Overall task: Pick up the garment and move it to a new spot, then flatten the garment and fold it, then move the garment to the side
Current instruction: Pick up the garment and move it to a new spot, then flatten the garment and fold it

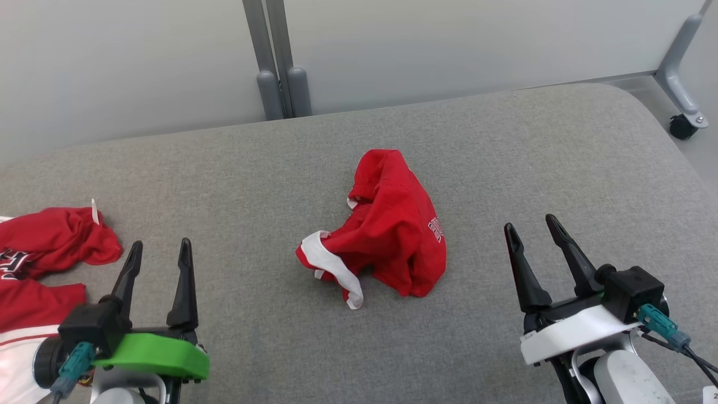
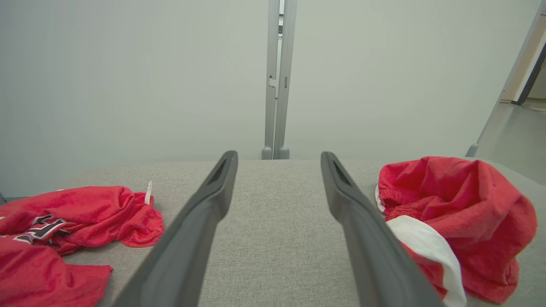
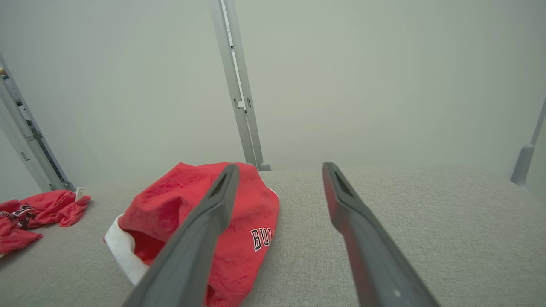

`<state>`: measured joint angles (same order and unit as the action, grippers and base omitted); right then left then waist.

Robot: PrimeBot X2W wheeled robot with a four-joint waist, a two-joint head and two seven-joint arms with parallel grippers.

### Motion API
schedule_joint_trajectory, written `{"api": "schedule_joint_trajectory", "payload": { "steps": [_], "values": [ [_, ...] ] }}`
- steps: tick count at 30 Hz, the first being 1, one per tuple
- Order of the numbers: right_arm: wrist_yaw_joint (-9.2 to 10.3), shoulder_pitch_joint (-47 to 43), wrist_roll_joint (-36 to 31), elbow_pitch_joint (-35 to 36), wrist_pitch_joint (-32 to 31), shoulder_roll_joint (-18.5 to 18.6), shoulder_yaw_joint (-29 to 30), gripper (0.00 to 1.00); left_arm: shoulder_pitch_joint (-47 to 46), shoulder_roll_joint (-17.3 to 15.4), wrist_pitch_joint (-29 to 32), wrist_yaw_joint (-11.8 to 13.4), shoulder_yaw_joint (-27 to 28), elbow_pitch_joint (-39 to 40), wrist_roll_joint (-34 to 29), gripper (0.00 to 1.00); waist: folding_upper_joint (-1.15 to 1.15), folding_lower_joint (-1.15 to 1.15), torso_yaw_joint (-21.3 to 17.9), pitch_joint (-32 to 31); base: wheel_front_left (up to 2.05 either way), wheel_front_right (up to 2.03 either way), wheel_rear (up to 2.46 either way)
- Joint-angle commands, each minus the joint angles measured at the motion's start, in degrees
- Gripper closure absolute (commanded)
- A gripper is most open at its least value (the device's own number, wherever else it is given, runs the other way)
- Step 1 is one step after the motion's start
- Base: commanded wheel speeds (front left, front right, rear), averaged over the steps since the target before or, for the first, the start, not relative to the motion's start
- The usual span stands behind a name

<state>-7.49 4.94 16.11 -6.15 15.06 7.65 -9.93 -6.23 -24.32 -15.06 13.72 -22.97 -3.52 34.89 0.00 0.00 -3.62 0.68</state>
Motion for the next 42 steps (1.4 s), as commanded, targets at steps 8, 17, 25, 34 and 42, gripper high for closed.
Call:
{"api": "schedule_joint_trajectory", "payload": {
  "steps": [8, 17, 25, 34, 42],
  "values": [
    [0.0, -0.9, 0.3, 0.3, 0.2, -0.3, 0.7, 0.0, 7.5, 4.7, -0.1, -3.7, 6.9, 2.1, -5.8, 0.0, 0.0, 0.0, -0.5, 0.1, 0.0, 0.0, 0.0],
    [0.0, -0.4, 0.2, -0.3, 0.2, -0.1, 0.6, 0.0, 7.4, 8.4, -0.1, -7.6, 9.9, 0.1, -9.1, 0.0, 0.0, 0.0, -0.1, -0.2, 0.0, 0.0, 0.0],
    [0.0, -0.4, 0.8, -1.5, 0.2, 0.0, 0.3, 0.0, 6.6, 11.0, -0.1, -10.0, 11.1, -1.8, -11.0, 0.0, 0.0, 0.0, 0.2, -0.6, 0.0, 0.0, 0.0],
    [0.0, 0.1, 1.1, -2.4, 0.2, 0.7, -0.6, 0.0, 6.6, 12.8, -0.1, -11.7, 12.7, -3.0, -12.5, 0.0, 0.0, 0.0, 0.6, -0.7, 0.0, 0.0, 0.0],
    [0.0, -0.1, 1.3, -2.6, 0.2, 1.1, -1.1, 0.0, 6.7, 13.9, -0.1, -12.9, 13.6, -3.8, -13.6, 0.0, 0.0, 0.0, 1.4, -0.7, 0.0, 0.0, 0.0]
  ]
}}
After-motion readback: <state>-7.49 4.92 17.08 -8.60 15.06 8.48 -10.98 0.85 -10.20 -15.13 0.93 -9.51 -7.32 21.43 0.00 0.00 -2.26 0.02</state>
